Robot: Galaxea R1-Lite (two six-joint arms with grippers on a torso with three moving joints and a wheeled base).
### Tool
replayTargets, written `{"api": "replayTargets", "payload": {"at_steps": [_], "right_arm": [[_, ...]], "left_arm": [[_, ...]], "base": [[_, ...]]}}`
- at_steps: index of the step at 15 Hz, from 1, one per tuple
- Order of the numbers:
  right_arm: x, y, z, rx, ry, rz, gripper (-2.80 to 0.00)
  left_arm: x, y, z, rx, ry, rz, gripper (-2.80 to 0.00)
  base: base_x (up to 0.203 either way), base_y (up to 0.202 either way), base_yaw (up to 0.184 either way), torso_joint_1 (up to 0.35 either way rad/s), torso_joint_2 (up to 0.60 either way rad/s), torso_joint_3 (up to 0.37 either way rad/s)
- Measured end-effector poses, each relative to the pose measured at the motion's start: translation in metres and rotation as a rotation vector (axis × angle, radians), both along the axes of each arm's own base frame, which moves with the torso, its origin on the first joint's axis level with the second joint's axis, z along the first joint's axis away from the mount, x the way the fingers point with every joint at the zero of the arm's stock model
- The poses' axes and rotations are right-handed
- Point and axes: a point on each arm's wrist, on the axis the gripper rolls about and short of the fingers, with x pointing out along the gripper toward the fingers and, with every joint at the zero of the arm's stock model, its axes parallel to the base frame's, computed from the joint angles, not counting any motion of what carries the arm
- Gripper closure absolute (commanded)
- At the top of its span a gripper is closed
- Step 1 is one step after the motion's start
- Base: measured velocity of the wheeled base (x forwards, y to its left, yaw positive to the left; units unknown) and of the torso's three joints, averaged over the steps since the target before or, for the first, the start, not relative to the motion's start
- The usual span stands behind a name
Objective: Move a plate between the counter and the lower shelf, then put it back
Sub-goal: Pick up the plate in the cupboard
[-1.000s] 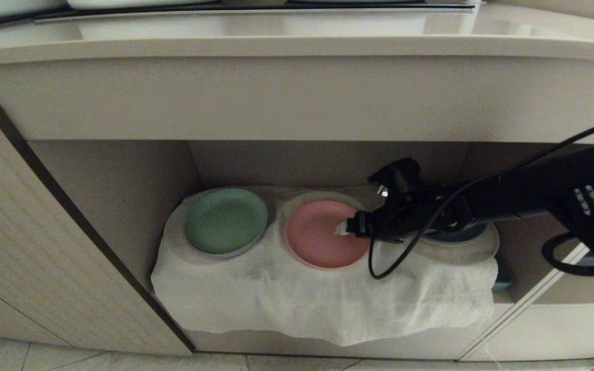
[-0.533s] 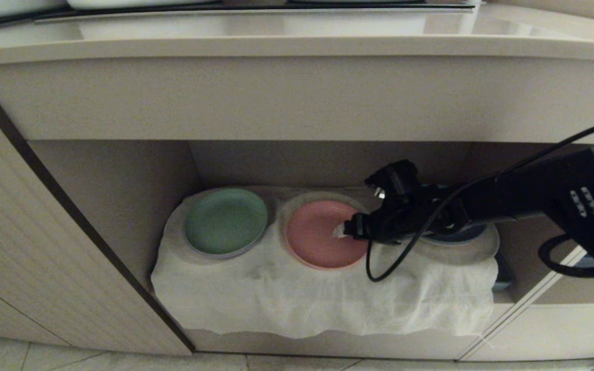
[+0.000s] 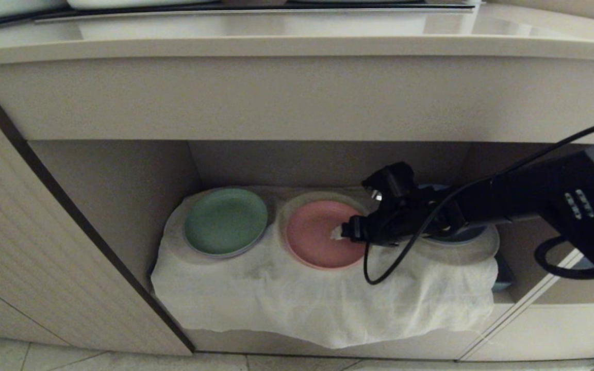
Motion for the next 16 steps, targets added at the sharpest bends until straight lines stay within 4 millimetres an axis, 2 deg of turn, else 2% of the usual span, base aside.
{"api": "replayTargets", "payload": {"at_steps": [16], "right_arm": [[0.0015,-0.0010,-0.0039,-0.029,-0.004,-0.026,-2.80]], "left_arm": [[0.0000,0.0000,0.0000,0.000,0.000,0.000,0.00]], "base": [[0.000,0.000,0.000,0.000,0.00,0.000]]}}
